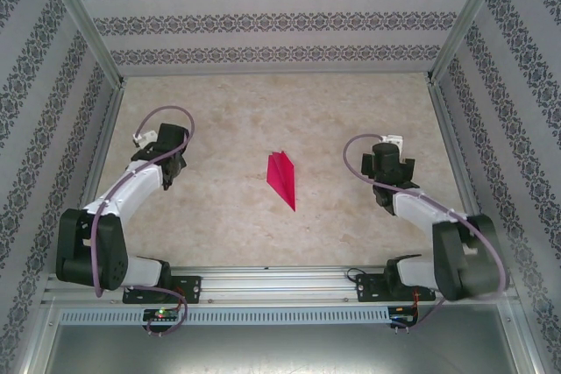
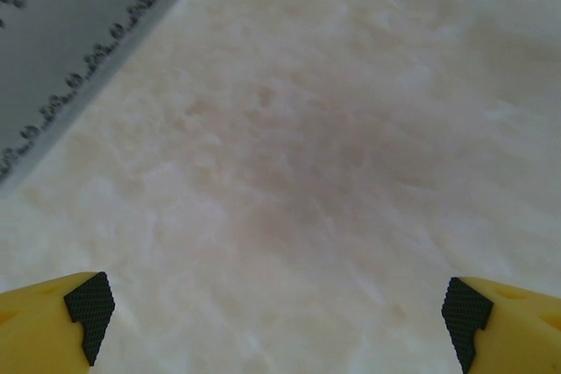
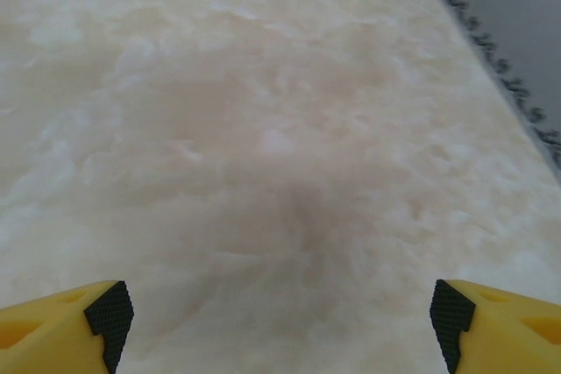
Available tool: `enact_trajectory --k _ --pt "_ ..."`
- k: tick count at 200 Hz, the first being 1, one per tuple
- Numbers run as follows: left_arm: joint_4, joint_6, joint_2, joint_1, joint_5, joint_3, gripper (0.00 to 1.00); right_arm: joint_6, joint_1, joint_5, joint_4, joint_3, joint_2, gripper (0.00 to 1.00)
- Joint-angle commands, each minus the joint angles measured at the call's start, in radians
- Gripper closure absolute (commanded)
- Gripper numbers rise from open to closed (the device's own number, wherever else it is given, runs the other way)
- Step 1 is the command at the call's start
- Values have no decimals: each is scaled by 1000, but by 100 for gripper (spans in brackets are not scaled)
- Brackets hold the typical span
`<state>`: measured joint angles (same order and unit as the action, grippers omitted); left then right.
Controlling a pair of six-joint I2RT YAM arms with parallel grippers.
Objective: Fold a paper plane with a square sheet of paper (pick it up from the middle)
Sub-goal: Reset both arms
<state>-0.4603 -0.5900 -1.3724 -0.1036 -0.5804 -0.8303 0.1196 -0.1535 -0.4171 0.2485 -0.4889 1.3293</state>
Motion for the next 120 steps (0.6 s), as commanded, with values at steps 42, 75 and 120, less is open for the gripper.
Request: enact_trajectory --k 42,75,120 --pt "926 386 -74 7 -69 302 0 -89 137 379 435 26 126 10" --pt "1069 482 -140 31 144 321 0 -118 117 392 821 194 195 9" --pt "1317 570 -163 46 391 448 0 -77 113 259 666 116 178 2"
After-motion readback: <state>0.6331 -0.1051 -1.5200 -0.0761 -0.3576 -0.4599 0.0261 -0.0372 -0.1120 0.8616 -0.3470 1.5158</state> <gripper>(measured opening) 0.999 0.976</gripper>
